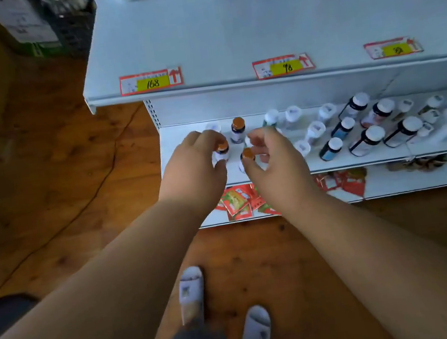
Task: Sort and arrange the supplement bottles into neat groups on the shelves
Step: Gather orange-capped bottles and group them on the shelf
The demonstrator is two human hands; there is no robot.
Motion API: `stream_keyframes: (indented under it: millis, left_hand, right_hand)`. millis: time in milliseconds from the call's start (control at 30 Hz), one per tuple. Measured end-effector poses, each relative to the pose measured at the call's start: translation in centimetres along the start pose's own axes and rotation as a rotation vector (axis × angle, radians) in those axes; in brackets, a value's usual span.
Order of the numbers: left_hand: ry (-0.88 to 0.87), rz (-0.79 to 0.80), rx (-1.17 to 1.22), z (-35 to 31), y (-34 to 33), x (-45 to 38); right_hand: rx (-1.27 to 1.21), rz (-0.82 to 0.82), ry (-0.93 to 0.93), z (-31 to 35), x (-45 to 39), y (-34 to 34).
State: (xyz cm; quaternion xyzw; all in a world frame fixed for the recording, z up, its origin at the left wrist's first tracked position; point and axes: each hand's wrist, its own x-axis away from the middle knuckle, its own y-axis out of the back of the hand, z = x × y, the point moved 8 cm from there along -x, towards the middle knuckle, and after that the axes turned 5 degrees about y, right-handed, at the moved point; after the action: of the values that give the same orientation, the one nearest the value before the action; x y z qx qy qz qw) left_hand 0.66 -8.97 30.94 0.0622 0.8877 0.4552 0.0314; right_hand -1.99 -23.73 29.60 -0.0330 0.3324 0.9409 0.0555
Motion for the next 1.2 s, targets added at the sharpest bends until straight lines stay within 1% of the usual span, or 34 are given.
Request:
stream_keyframes:
  millis: [133, 300, 367, 500, 600, 700, 767, 800, 900, 967, 1067, 1133, 1200]
  left_hand:
    - [0.064, 0.068, -0.004, 5.8, -6.7, -1.8]
    - [0.123, 0.111, -0.034, 13.2, -13.5, -5.1]
    - [0.156, 0.118, -0.052, 16.0, -15.3, -6.6]
    - [0.213, 0.141, -0.092, 20.6, -18.3, -9.5]
    - [0.375, 0.107, 0.012, 24.0, -20.0, -11.9]
    - [0.555, 0.091, 0.247, 26.7, -21.8, -14.2]
    - [0.582, 0.097, 0.372, 27.3, -22.9, -15.4]
    - [0.559, 0.102, 0.378, 27.3, -23.2, -15.7]
    - [0.502, 0.092, 0.357, 27.4, -23.1, -15.6]
    - [0.494, 0.130, 0.388, 27.4, -22.5, -14.1]
    - [0.556, 0.233, 0.611, 26.4, -21.9, -10.5]
    - [0.559, 0.292, 0.738, 24.0, -20.8, -7.4]
    - [0.542, 0.326, 0.788, 20.3, -18.8, -4.1]
  right_hand:
    - [-0.009, 0.034, -0.087, -6.7, -0.6, -6.8]
    - [-0.012, 0.055, -0.175, -14.0, -2.6, -14.3]
    - [-0.005, 0.083, -0.195, -16.1, -3.9, -17.1]
    - [-0.022, 0.157, -0.176, -18.3, -7.5, -22.2]
    - [-0.007, 0.200, -0.182, -19.6, -10.4, -25.2]
    - [-0.032, 0.214, -0.193, -20.9, -12.3, -27.8]
    - [-0.054, 0.237, -0.208, -21.4, -12.7, -29.4]
    - [-0.090, 0.224, -0.217, -21.5, -12.7, -29.9]
    - [-0.202, 0.108, -0.246, -21.8, -12.4, -29.9]
    - [-0.158, 0.050, -0.248, -21.3, -11.0, -28.8]
    - [-0.126, 0.018, -0.237, -19.3, -7.4, -25.5]
    - [-0.137, 0.026, -0.235, -17.2, -4.3, -22.2]
    - [-0.180, 0.043, -0.258, -14.7, -1.1, -18.1]
